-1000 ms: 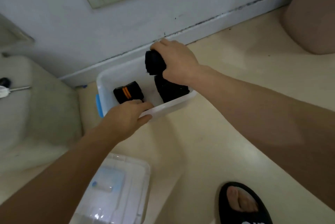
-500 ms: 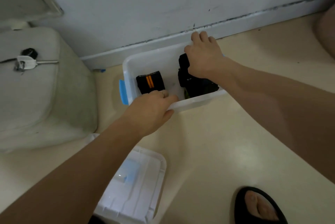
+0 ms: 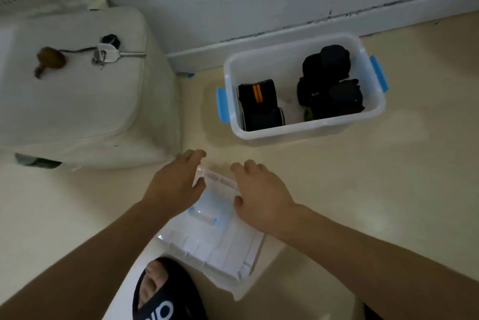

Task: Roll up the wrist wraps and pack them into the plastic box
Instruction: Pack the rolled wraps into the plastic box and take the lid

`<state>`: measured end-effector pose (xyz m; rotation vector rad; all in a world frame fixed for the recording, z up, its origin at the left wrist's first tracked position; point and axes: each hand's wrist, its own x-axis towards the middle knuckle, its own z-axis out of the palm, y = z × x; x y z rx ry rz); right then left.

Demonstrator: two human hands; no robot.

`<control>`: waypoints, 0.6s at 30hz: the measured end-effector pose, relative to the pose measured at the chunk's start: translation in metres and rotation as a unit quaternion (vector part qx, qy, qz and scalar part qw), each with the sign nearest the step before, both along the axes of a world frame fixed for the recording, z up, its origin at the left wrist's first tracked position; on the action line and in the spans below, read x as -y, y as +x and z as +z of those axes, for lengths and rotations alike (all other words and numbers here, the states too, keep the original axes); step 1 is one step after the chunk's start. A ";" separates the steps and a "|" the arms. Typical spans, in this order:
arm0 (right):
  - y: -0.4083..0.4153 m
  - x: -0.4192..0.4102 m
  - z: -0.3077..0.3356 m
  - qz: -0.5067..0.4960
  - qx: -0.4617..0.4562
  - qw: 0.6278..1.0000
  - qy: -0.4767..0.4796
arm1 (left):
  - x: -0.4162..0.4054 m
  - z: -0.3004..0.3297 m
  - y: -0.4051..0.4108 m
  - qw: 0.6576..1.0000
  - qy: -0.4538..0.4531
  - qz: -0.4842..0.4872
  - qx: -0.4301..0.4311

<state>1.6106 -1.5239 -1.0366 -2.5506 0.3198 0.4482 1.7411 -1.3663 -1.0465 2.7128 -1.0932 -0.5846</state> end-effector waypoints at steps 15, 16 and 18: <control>-0.015 0.009 -0.050 -0.092 -0.196 0.970 0.111 | 0.037 -0.026 -0.017 0.908 0.281 -0.306 0.049; -0.015 0.012 -0.047 -0.096 -0.200 0.966 0.129 | 0.039 -0.022 -0.015 0.907 0.284 -0.309 0.042; -0.016 0.018 -0.034 -0.094 -0.201 0.961 0.168 | 0.047 -0.011 -0.011 0.901 0.306 -0.306 0.013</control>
